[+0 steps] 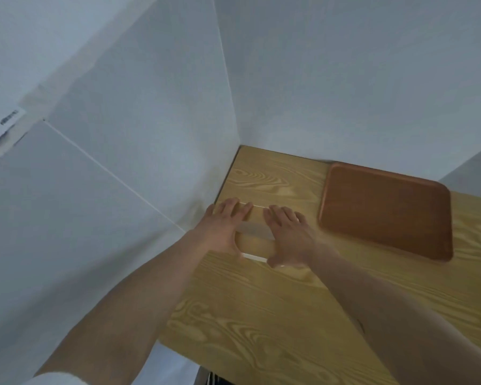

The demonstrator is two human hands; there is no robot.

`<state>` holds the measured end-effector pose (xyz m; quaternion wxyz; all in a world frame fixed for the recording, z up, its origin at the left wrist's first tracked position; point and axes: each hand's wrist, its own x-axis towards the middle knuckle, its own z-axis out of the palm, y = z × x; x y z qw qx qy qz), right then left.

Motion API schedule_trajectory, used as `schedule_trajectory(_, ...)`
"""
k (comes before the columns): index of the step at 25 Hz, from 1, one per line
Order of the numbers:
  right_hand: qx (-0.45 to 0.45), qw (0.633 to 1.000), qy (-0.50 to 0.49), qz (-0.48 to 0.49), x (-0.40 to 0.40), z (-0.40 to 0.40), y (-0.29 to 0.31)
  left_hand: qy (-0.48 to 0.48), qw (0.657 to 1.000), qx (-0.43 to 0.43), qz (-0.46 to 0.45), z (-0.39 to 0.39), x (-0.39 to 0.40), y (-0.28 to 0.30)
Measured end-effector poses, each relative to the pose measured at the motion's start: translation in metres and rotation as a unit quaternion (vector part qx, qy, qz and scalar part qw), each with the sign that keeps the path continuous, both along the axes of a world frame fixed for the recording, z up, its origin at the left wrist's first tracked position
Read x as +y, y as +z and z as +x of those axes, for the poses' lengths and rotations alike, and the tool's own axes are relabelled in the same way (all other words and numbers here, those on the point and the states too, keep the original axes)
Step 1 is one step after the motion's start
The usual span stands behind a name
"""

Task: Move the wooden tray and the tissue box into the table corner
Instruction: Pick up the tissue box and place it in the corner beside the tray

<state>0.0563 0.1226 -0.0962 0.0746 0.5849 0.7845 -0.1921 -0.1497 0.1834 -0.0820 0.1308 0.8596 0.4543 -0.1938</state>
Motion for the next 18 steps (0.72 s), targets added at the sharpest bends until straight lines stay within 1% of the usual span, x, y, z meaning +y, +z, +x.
schedule_trajectory(2,-0.006,1.0,-0.01,-0.006,0.0,-0.001,0.0,0.009,1.0,-0.004,-0.029,0.001,0.003,-0.003)
schedule_trajectory(5,-0.01,0.999,-0.029,-0.023,-0.002,-0.006,0.003,0.049,0.996,-0.029,-0.065,-0.002,-0.005,-0.008)
schedule_trajectory(8,0.01,0.999,-0.043,0.022,-0.025,-0.012,0.003,0.086,0.992,-0.092,-0.027,-0.007,-0.034,-0.017)
schedule_trajectory(11,0.032,0.995,-0.051,0.077,-0.07,-0.016,-0.004,0.077,0.987,-0.136,0.025,-0.018,-0.073,-0.028)
schedule_trajectory(14,0.014,0.996,-0.044,0.082,-0.106,-0.017,-0.013,0.046,0.99,-0.127,0.041,-0.031,-0.099,-0.037)
schedule_trajectory(18,0.001,0.995,-0.068,0.077,-0.12,-0.021,-0.016,0.013,0.994,-0.101,0.04,-0.039,-0.107,-0.037)
